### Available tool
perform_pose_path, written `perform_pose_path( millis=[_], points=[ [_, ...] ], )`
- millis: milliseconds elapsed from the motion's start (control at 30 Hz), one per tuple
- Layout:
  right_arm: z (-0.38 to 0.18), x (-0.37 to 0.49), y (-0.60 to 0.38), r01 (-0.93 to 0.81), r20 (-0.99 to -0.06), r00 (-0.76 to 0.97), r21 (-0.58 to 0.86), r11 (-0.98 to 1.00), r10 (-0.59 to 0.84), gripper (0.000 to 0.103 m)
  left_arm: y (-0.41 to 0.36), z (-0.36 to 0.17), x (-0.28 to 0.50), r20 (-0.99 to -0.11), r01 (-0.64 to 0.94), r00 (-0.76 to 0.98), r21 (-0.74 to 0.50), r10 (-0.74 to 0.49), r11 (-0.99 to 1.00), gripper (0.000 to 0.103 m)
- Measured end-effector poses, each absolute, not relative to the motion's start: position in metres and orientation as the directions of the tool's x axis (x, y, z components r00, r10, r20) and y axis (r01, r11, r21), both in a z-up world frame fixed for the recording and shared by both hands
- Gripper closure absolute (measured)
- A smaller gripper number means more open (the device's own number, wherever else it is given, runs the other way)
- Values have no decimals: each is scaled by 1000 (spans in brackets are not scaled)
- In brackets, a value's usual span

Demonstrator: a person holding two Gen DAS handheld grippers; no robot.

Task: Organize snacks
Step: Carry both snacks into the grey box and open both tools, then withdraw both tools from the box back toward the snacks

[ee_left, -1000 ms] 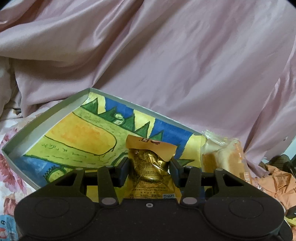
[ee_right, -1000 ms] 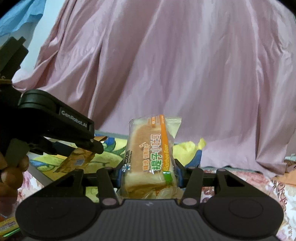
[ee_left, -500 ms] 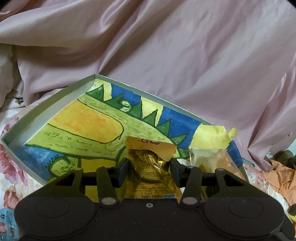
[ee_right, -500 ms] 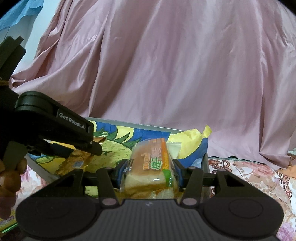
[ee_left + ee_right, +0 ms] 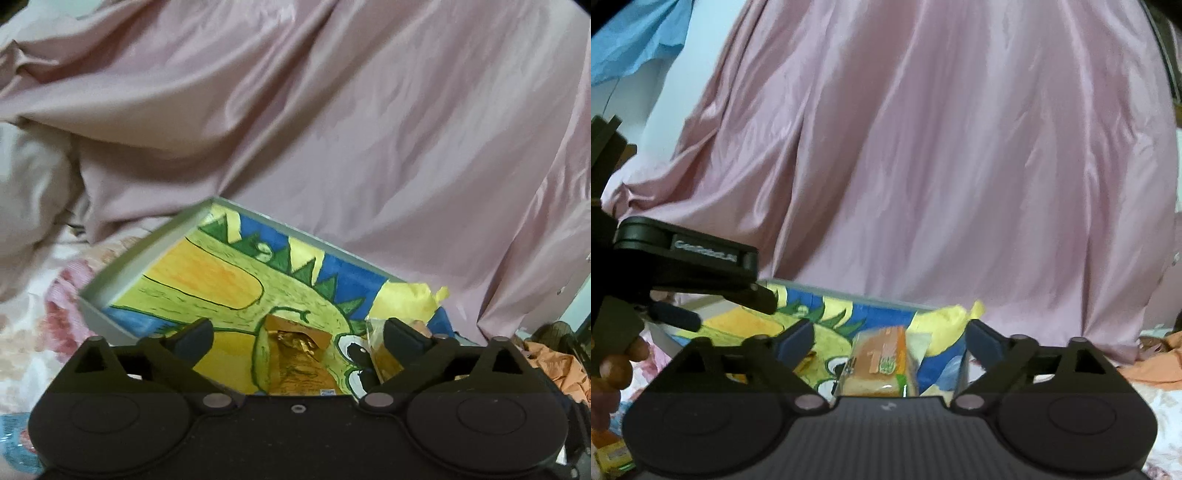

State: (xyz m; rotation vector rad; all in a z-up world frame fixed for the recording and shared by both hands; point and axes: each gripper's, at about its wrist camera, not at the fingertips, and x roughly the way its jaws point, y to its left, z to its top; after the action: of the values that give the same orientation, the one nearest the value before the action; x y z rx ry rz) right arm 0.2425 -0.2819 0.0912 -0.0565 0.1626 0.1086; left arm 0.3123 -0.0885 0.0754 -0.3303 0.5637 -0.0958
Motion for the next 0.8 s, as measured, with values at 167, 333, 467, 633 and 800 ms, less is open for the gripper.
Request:
perform_pose_path(
  millis=[167,333,467,633,800],
  points=[
    [105,213,-283,-84,-119,990,-54,995,77,0,-81,87,280,-466,-5,874,-298,-141,954,1],
    [112,186,-282,-89,-106,991,-94,992,79,0,-72,96,244,-424,2,897,-276,-124,961,1],
    [114,158,-284,-89,-98,992,-118,989,78,0,-65,97,214,-404,12,907,-264,-122,965,1],
    [102,116,-292,-46,-109,993,-70,996,39,0,-56,91,181,-394,21,910,-265,-128,964,1],
    [86,85,-298,-29,-172,985,-51,998,20,0,-49,79,152,-409,30,902,-256,-137,966,1]
  ],
)
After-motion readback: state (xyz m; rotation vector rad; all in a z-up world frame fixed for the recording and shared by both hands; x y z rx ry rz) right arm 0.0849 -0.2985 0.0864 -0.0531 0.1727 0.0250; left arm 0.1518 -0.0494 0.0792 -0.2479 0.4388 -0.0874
